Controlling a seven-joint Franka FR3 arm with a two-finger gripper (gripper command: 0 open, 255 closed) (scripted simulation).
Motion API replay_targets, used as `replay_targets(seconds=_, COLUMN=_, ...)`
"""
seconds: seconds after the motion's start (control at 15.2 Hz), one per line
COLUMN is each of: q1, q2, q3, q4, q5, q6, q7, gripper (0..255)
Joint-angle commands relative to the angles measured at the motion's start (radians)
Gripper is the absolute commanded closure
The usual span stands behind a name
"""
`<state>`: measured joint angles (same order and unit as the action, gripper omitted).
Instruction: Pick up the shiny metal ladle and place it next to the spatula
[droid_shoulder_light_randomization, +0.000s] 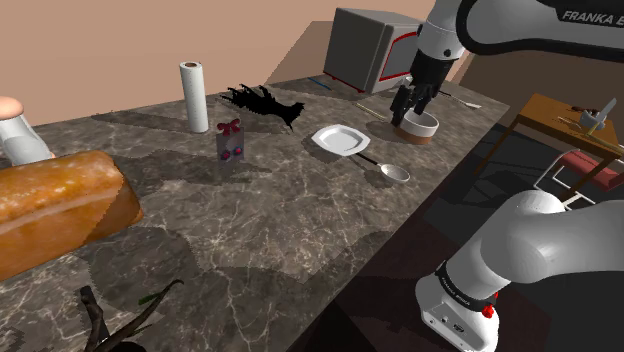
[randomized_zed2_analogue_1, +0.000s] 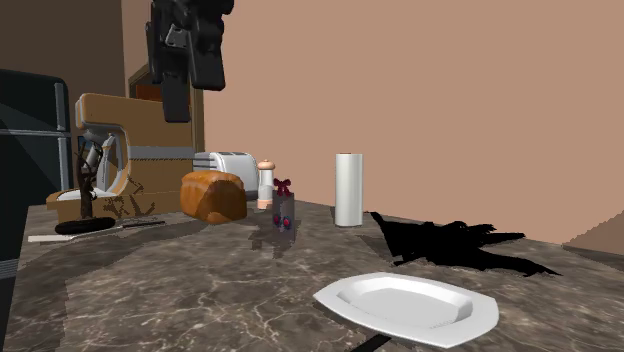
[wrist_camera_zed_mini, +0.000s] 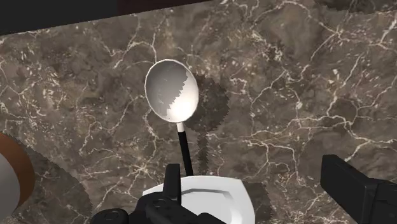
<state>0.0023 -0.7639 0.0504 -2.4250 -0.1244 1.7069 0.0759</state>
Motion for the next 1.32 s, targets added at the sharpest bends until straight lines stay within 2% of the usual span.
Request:
replay_targets(seconds=0.0, q1=0.0, q2=0.0, q3=0.0, q4=0.0, q5=0.0, q6=0.0, q7=0.0, gripper=0)
replay_targets(seconds=0.33, q1=-0.009, q2=0.067, q3=-0.106, q4=-0.093, q5=0.002, q6=0.186, q7=-0.095, gripper=0)
replay_targets(seconds=0.73, q1=-0.003, q2=0.217, q3=-0.236, q4=-0.15, q5=0.034, q6=0.413, q7=-0.23, gripper=0)
replay_targets(seconds=0.92, q1=0.013, q2=0.319, q3=-0.303, q4=-0.155, q5=0.074, q6=0.522, q7=-0.313, gripper=0)
replay_targets(seconds=1.12, q1=0.043, q2=0.435, q3=-0.371, q4=-0.142, q5=0.144, q6=0.622, q7=-0.416, gripper=0)
replay_targets(seconds=1.25, q1=0.053, q2=0.473, q3=-0.387, q4=-0.142, q5=0.17, q6=0.658, q7=-0.446, gripper=0)
